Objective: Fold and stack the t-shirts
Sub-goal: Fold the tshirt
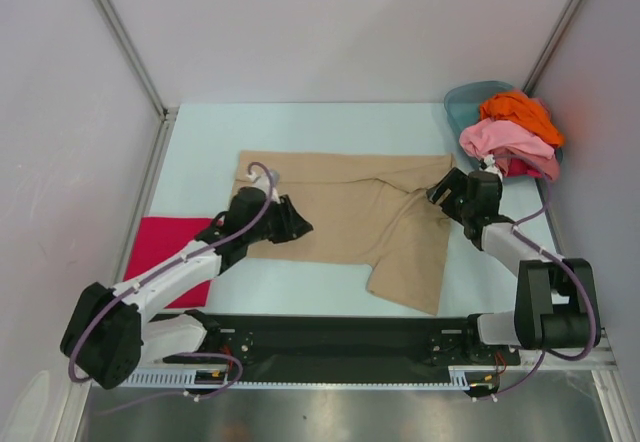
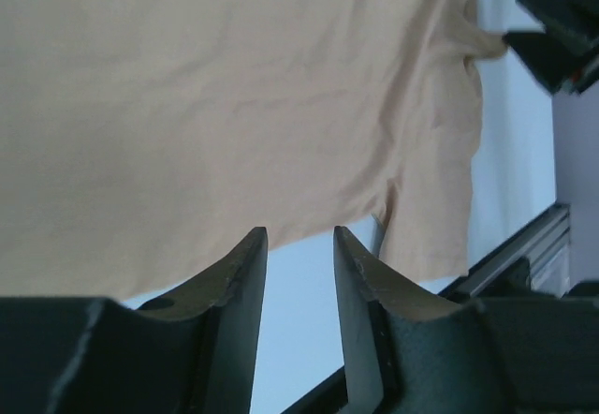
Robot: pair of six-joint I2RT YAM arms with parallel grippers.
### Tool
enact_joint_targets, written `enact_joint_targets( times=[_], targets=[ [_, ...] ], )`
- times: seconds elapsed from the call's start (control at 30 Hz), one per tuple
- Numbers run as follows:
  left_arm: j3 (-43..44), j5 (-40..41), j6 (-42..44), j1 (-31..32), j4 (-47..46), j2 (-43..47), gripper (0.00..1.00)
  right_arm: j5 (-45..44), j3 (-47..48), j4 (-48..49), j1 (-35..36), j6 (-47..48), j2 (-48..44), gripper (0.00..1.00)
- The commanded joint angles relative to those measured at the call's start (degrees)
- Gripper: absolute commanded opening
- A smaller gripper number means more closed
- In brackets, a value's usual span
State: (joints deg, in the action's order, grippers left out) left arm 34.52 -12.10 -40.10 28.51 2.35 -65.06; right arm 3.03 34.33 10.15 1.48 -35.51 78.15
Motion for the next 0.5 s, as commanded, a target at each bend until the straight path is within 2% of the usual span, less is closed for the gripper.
enact_joint_targets(
  times=[0.0, 0.03, 0.07, 0.1, 0.17, 0.23, 0.3, 0.47],
  targets=[
    [3.4, 0.8, 0.5, 10.7, -2.1, -3.7, 0.4, -5.0, 3.0, -8.0, 0.9, 4.8, -4.1, 0.8],
    [4.1, 3.4, -0.2, 13.3, -2.1, -5.3, 0.43, -6.2, 3.5, -11.9, 1.4, 4.7, -4.8, 0.77],
    [5.4, 3.7, -1.3, 17.5, -5.5, -9.7, 0.43, -7.9, 5.1, -13.7, 1.7, 4.3, -5.1, 0.7],
    [6.2, 3.3, -1.7, 19.1, -6.6, -11.9, 0.43, -8.8, 6.2, -16.2, 1.9, 3.8, -5.0, 0.67],
    [10.4, 2.9, -1.9, 23.0, -7.6, -17.2, 0.44, -9.7, 8.5, -23.8, 3.4, 2.7, -4.3, 0.54],
    [15.5, 2.3, -1.0, 24.8, -6.7, -24.8, 0.44, -9.6, 8.8, -27.8, 4.7, 1.9, -4.9, 0.5],
    [18.1, 3.3, -0.9, 27.1, -4.9, -29.9, 0.5, -9.7, 7.9, -29.4, 6.8, 0.4, -7.5, 0.43],
    [22.1, 5.2, -2.3, 30.3, -3.2, -35.4, 0.53, -11.2, 2.2, -29.4, 9.9, -1.9, -10.5, 0.27]
  ],
)
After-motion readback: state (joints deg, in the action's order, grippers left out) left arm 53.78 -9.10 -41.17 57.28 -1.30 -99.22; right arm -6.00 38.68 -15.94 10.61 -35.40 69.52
